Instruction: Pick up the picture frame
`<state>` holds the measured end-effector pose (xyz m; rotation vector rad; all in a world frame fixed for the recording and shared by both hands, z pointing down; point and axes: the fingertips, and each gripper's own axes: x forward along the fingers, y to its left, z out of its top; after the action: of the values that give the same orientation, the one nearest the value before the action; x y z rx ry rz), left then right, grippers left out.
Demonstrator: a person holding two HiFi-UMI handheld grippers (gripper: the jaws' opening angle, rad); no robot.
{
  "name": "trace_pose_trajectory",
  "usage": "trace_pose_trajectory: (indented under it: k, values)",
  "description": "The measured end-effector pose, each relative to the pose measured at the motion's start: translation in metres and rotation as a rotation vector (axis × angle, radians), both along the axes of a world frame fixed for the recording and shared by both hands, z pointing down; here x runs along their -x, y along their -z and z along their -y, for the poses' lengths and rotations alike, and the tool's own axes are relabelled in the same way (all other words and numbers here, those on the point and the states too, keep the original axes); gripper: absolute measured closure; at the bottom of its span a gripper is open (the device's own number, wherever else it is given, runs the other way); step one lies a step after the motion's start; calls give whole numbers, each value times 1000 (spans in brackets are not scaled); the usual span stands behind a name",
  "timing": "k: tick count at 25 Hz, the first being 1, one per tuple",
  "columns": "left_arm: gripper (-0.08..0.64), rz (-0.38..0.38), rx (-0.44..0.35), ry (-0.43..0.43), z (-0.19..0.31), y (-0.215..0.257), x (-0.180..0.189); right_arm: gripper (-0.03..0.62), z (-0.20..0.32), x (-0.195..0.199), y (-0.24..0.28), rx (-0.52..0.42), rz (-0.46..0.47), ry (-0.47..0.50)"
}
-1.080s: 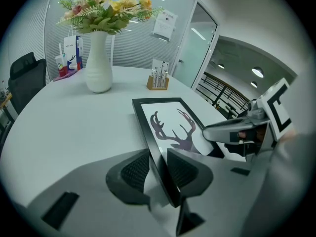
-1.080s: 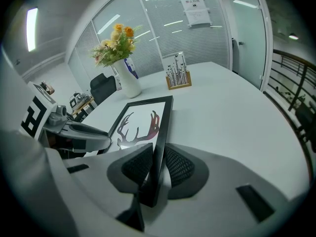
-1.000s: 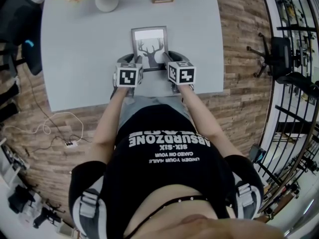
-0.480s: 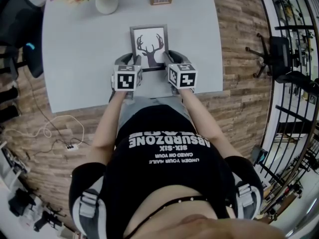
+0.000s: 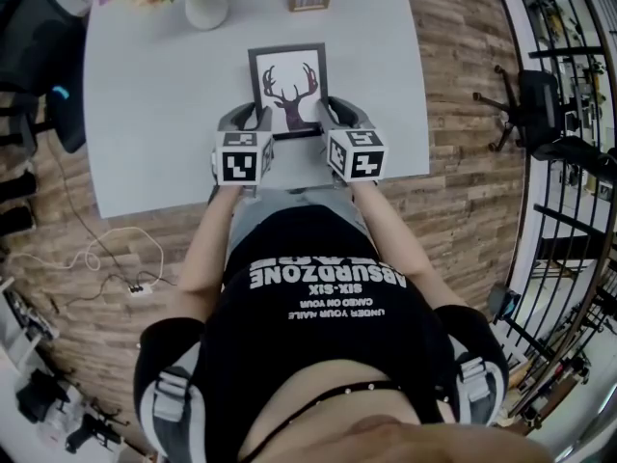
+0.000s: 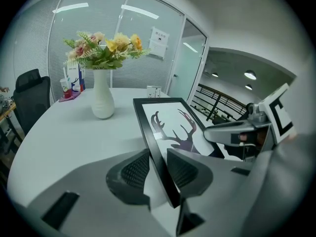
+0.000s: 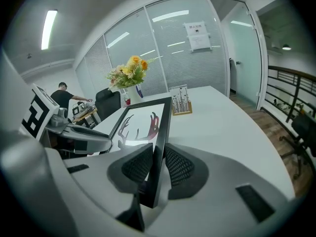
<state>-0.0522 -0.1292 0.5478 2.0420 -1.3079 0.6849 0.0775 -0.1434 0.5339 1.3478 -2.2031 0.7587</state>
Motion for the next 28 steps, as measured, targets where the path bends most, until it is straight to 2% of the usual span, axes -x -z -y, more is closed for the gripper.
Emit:
trace_pose_trajectory:
  k: [13,28]
  values:
    - [437,-14,-66,2,-16,38,-6,502,-20,-7,40,-82,0,-29]
    - [439,-40,-117,-3,-40,63,-10,503,-46,-13,60,-112,18,-47]
